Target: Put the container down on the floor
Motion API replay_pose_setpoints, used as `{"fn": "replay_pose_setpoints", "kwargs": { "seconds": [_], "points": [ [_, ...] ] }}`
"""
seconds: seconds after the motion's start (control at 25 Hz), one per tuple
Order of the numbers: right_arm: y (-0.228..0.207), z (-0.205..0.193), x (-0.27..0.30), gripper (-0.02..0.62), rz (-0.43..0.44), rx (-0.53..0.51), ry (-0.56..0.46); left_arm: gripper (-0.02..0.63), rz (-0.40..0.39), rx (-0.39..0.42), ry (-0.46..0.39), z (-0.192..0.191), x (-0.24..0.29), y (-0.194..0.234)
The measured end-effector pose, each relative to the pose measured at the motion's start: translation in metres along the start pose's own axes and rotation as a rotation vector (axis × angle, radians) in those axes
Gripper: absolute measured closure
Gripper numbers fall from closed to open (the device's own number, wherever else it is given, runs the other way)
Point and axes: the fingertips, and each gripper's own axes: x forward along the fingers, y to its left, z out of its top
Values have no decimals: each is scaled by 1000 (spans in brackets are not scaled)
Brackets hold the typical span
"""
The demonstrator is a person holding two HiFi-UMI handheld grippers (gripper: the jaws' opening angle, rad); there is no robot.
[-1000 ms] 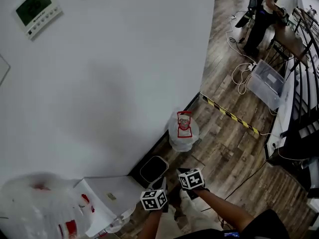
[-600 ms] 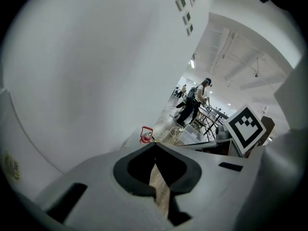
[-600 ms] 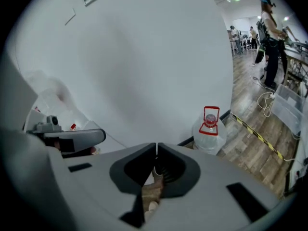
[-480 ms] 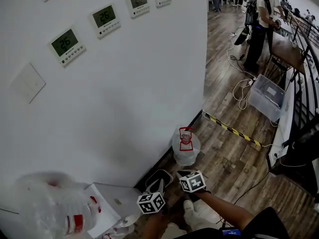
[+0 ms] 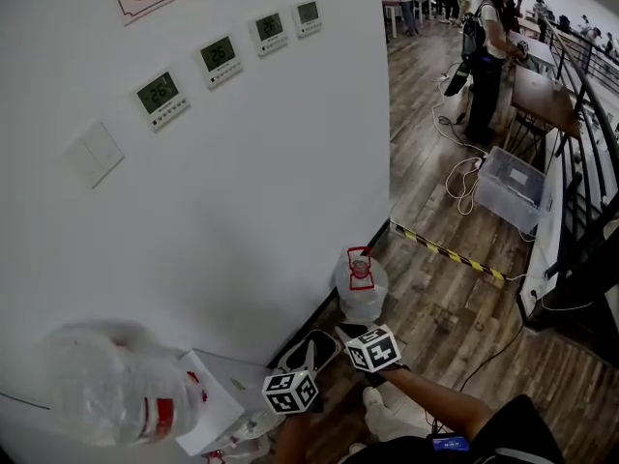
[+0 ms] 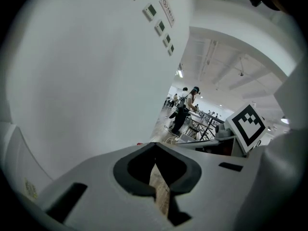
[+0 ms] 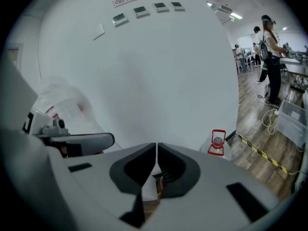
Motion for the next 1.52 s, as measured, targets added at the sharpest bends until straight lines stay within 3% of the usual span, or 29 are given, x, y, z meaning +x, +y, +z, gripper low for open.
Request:
{"fn": "replay_pose_setpoints", "kwargs": {
  "seconds": [0.56,1.08,1.52],
  "points": [
    [97,-4,-95,559,8,-99,-147,591,-3,55,-105,-2,-129,-35],
    [170,12,-170,561,-24,-209,-299,591,-49,180,-203,8,-226,-77],
    [224,24,-213,561,-19,-257,-378,591,-40,193,-296,18,-286,-87]
  ]
}}
